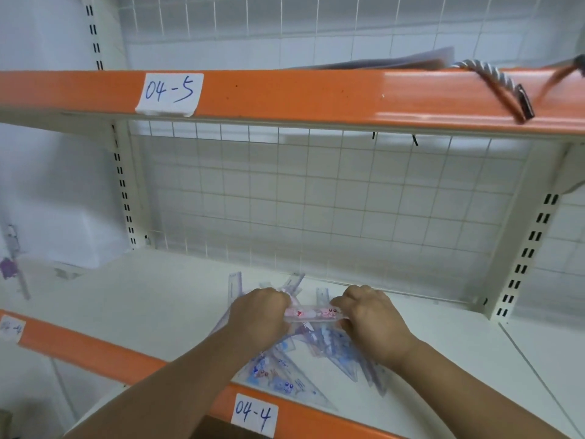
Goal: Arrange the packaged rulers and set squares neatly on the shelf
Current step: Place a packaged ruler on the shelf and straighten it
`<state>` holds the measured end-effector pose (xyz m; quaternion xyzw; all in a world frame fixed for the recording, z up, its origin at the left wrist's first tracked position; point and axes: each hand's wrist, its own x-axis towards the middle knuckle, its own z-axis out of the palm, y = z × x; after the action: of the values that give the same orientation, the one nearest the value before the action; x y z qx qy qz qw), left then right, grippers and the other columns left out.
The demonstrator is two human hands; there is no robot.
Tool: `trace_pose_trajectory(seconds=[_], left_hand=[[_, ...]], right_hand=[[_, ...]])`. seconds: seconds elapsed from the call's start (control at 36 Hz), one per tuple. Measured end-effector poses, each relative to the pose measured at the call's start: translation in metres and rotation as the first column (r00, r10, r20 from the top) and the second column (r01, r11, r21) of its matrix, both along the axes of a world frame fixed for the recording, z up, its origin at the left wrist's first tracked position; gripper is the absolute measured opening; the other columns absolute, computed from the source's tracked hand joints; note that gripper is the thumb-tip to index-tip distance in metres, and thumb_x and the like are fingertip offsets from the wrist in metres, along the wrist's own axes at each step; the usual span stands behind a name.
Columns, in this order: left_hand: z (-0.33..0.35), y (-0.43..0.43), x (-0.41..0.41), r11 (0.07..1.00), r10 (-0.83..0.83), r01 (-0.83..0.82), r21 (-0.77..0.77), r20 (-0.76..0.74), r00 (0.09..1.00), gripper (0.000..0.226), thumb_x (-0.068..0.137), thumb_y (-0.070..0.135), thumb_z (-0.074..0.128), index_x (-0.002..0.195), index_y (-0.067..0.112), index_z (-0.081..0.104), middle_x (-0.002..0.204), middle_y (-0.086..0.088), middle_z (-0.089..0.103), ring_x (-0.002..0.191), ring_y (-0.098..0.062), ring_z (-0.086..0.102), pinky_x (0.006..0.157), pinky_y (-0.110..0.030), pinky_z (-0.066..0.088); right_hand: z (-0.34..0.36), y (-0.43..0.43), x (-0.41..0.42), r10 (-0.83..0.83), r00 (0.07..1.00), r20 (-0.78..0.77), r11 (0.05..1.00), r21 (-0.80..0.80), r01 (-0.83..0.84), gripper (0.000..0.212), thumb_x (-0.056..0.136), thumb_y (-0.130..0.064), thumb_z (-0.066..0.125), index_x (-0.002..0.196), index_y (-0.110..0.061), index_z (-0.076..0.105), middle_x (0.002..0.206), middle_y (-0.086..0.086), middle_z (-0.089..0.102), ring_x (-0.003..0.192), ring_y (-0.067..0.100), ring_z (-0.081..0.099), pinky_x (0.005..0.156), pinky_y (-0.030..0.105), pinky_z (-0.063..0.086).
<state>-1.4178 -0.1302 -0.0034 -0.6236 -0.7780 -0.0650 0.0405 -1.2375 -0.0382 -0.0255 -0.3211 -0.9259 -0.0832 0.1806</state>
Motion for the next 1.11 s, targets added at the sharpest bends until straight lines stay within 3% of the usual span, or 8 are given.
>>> trace_pose_trajectory(seconds=[0.14, 0.28, 0.5, 0.64, 0.72, 0.83, 1.11], left_hand=[[-0.003, -0.001, -0.001, 0.999, -0.030, 0.030, -0.016, -0.017, 0.999, 0.043, 0.087, 0.035, 0.063, 0.128, 0.023, 0.053, 0.118, -0.001, 0.060, 0.108, -0.020, 0.059, 0.081, -0.030, 0.047], [-0.008, -0.003, 0.001, 0.999, -0.042, 0.045, 0.019, -0.112, 0.993, 0.025, 0.092, 0.019, 0.056, 0.117, 0.017, 0.059, 0.111, -0.002, 0.062, 0.100, -0.018, 0.063, 0.067, -0.026, 0.042], [-0.013, -0.008, 0.017, 0.993, -0.114, 0.111, -0.034, -0.128, 0.985, 0.028, 0.088, 0.000, 0.047, 0.108, 0.009, 0.064, 0.113, -0.009, 0.063, 0.105, -0.024, 0.062, 0.075, -0.031, 0.048], [-0.016, -0.008, 0.033, 0.988, -0.150, 0.147, -0.036, -0.113, 0.982, 0.047, 0.088, -0.002, 0.045, 0.133, 0.011, 0.052, 0.123, -0.010, 0.060, 0.112, -0.025, 0.059, 0.080, -0.032, 0.049], [-0.015, -0.008, 0.049, 0.986, -0.165, 0.164, -0.019, -0.122, 0.979, 0.040, 0.090, 0.003, 0.045, 0.125, 0.017, 0.056, 0.115, -0.007, 0.060, 0.107, -0.024, 0.060, 0.070, -0.030, 0.042], [-0.009, -0.009, 0.085, 0.982, -0.191, 0.189, -0.031, -0.148, 0.970, 0.025, 0.090, 0.000, 0.045, 0.109, 0.011, 0.058, 0.112, -0.009, 0.059, 0.105, -0.026, 0.059, 0.073, -0.033, 0.043], [-0.014, -0.007, 0.213, 0.972, -0.234, 0.235, -0.012, -0.132, 0.963, 0.021, 0.092, 0.006, 0.043, 0.106, 0.012, 0.058, 0.110, -0.008, 0.059, 0.106, -0.027, 0.056, 0.070, -0.032, 0.039]], right_hand=[[0.004, -0.012, 0.014, -0.116, 0.993, 0.034, 0.993, -0.007, 0.116, 0.034, 0.091, -0.021, 0.049, 0.124, -0.021, 0.058, 0.117, 0.002, 0.057, 0.114, 0.027, 0.049, 0.093, 0.030, 0.035], [0.002, -0.026, 0.028, -0.208, 0.977, 0.047, 0.978, -0.006, 0.209, 0.034, 0.090, -0.021, 0.050, 0.122, -0.020, 0.061, 0.113, 0.004, 0.059, 0.108, 0.029, 0.052, 0.087, 0.032, 0.036], [-0.001, -0.049, 0.053, -0.323, 0.940, 0.113, 0.945, -0.015, 0.327, 0.034, 0.093, -0.020, 0.047, 0.125, -0.021, 0.056, 0.117, 0.002, 0.055, 0.111, 0.027, 0.049, 0.086, 0.030, 0.034], [-0.003, -0.058, 0.074, -0.361, 0.925, 0.118, 0.930, -0.021, 0.366, 0.033, 0.095, -0.023, 0.046, 0.127, -0.022, 0.055, 0.119, 0.002, 0.055, 0.113, 0.026, 0.048, 0.089, 0.031, 0.035], [-0.004, -0.061, 0.094, -0.373, 0.920, 0.120, 0.926, -0.022, 0.378, 0.033, 0.096, -0.025, 0.046, 0.127, -0.022, 0.055, 0.119, 0.002, 0.054, 0.112, 0.025, 0.048, 0.090, 0.033, 0.035], [-0.002, -0.064, 0.131, -0.393, 0.913, 0.109, 0.917, -0.022, 0.398, 0.033, 0.096, -0.025, 0.048, 0.128, -0.020, 0.055, 0.120, 0.003, 0.055, 0.112, 0.025, 0.049, 0.093, 0.034, 0.036], [0.004, -0.073, 0.262, -0.464, 0.874, 0.143, 0.882, -0.025, 0.471, 0.034, 0.097, -0.025, 0.047, 0.130, -0.021, 0.052, 0.124, 0.002, 0.052, 0.117, 0.024, 0.047, 0.096, 0.033, 0.035]])
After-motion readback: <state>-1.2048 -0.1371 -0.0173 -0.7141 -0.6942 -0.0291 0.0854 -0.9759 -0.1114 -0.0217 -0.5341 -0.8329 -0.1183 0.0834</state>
